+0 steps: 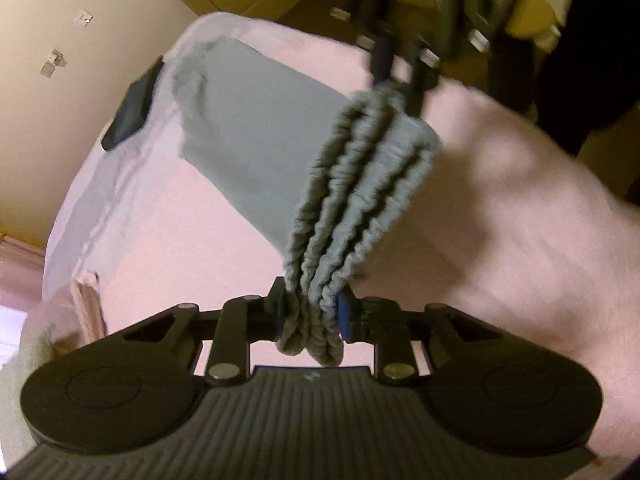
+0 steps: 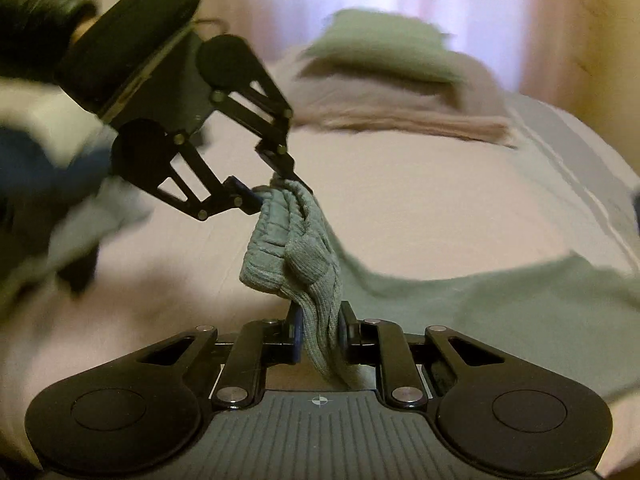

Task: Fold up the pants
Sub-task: 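Fold the cuffs toward the waistband with both tools and release them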

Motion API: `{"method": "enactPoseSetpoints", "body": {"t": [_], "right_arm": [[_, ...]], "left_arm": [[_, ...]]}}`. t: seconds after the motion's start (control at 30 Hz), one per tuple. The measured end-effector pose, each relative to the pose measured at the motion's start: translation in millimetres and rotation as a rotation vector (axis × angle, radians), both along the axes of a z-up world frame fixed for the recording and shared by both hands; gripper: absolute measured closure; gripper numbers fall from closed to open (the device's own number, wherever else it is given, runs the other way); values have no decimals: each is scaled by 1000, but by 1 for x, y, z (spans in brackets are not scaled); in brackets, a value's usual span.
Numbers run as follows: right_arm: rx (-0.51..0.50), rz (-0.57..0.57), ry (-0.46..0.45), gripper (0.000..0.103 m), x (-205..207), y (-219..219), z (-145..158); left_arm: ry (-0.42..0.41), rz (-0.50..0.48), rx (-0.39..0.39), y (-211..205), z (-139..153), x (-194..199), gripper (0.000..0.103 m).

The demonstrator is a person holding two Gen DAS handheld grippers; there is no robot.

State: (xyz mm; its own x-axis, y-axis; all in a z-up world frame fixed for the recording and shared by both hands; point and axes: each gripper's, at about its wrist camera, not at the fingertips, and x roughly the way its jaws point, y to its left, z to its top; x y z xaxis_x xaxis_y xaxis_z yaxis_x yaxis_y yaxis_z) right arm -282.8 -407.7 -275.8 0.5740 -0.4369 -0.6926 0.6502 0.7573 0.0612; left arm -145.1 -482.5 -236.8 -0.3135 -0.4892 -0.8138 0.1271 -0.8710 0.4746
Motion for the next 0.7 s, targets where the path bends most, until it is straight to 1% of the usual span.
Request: {"method": "enactPoseSetpoints", "body": {"t": [0.07,0.17,0.27,0.33,0.4,0.43,0.5,0.57,0.6,0.67,0.7], "right_arm": [[21,-107,-79,89,-28,-23,19],[46,-249,-184,89,-77,-63,39],[97,-385,-287,89,-141,-110,50],[149,-453,-352,89,-189,-143,44],[213,-512,-402,89,-230,-175,28],[257,-538,-428,89,-252,-193,17],[333,-594,-448,89,-286,-223,-10],[402,-650,-463,91,-321,-247,-38],[438,-682,-472,96,-334,-258,-54],[503,-738,-475,97,-355,-278,-78],[543,-767,-463,97,-367,-282,-92]], "left_arm": [[18,-7,-1,-39,29,-27,82],[27,-29,-6,-96,59,-79,82],[23,-51,20,-160,71,-142,82],[14,-55,58,-205,67,-187,82],[2,-59,86,-245,54,-226,82],[-10,-54,111,-266,42,-247,82],[-42,-55,168,-306,12,-281,82],[-71,-40,236,-340,-25,-311,82],[-89,-29,264,-350,-42,-320,82],[-141,-1,311,-372,-81,-333,80],[-160,23,329,-381,-97,-338,77]]}}
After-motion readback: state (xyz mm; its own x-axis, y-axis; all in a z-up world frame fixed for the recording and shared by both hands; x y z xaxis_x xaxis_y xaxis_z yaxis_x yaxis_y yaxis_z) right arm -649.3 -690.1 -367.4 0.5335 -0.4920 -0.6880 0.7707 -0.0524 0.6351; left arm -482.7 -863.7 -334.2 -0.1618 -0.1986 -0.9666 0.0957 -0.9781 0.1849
